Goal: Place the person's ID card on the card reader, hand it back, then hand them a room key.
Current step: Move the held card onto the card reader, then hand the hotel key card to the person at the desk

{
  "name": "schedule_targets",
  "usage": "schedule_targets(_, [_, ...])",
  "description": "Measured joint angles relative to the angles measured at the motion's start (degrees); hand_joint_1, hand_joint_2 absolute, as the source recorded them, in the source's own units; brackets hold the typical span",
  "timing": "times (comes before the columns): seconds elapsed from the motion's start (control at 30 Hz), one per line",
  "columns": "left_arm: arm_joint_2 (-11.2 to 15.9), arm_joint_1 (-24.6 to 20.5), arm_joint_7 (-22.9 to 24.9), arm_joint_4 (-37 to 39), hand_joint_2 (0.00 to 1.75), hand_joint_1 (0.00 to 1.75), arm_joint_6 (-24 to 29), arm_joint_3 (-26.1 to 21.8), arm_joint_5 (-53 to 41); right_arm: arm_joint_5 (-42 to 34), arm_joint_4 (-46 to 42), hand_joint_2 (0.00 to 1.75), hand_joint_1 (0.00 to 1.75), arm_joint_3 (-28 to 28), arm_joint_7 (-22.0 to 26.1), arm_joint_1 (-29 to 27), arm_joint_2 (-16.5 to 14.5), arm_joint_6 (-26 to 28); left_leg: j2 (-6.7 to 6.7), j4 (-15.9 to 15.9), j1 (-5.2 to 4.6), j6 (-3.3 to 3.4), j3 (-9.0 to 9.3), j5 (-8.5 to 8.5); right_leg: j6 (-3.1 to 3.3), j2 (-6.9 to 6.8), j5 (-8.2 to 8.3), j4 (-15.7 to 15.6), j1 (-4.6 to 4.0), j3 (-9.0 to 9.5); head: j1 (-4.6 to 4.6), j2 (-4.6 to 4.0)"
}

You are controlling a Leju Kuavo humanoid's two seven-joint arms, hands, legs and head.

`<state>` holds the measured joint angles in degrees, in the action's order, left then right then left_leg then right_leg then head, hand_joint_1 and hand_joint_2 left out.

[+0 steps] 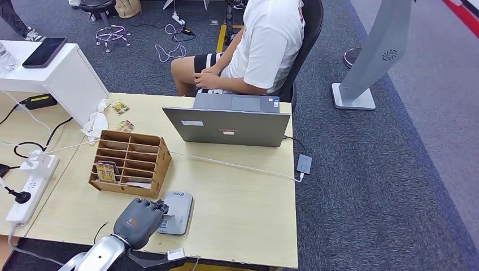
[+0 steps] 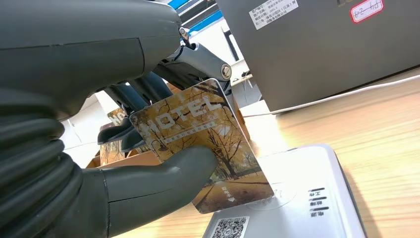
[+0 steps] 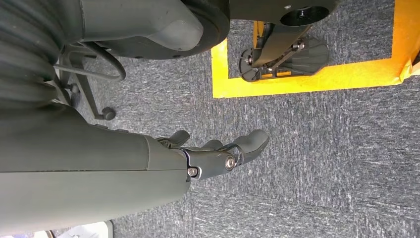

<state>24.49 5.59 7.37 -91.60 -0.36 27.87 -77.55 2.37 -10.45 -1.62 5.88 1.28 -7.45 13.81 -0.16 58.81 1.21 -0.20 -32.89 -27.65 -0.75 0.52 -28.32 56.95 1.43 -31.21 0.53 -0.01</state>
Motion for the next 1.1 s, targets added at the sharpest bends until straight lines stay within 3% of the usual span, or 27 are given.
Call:
schedule_targets(0.33, [0.6, 0.0, 0.8, 0.1, 1.75, 1.75, -0.1, 1.5, 0.7, 0.8, 0.0, 1.75, 0.0, 0.0, -0.3, 0.0, 0.0, -0.1, -0.02, 0.0, 0.0, 0.0, 0.03, 0.0, 0.0, -0.03, 0.0, 0.0, 0.0, 0.05, -0.01, 0.01])
schedule_targets(0.43, [0.3, 0.0, 0.4, 0.3, 1.75, 1.75, 2.7, 1.8, 1.3, 0.9, 0.0, 1.75, 0.0, 0.0, -0.1, 0.0, 0.0, 0.0, -0.03, 0.0, 0.0, 0.0, 0.05, 0.01, 0.0, -0.03, 0.0, 0.0, 0.0, 0.05, -0.01, 0.01])
schedule_targets(0.6, [-4.1, -0.8, -1.8, 0.4, 1.75, 1.75, 13.7, 1.6, 0.3, 0.9, 0.0, 1.75, 0.0, 0.0, 0.0, 0.0, -0.2, 0.3, -0.06, 0.0, -0.01, 0.03, 0.02, 0.04, -0.04, -0.08, 0.03, 0.0, 0.02, 0.04, 0.02, 0.0])
schedule_targets(0.73, [-7.5, -2.0, -2.8, -0.2, 1.75, 1.75, 15.8, 1.2, -0.1, 0.9, 0.0, 1.75, 0.0, 0.0, 0.0, 0.1, -0.3, 0.6, -0.02, 0.0, -0.02, 0.03, 0.02, 0.03, -0.06, -0.04, 0.05, 0.0, 0.03, 0.02, 0.05, 0.0])
schedule_targets(0.93, [-10.6, -4.8, -4.4, -2.5, 1.75, 1.75, 22.8, -0.6, 1.1, 2.2, 0.0, 1.75, 0.0, 0.0, 0.0, 0.1, -0.3, 0.5, -0.08, 0.0, -0.01, 0.0, 0.0, 0.06, -0.06, -0.09, 0.05, 0.0, 0.01, 0.0, 0.05, 0.01])
schedule_targets(1.1, [-12.0, -8.2, -4.8, -4.1, 1.75, 1.75, 24.8, -2.3, 2.1, 3.0, 0.0, 1.75, 0.0, 0.0, -0.2, 0.2, -0.3, 0.0, -0.07, 0.0, 0.0, -0.01, 0.01, 0.09, -0.05, -0.07, 0.06, 0.0, 0.01, 0.0, 0.05, 0.0])
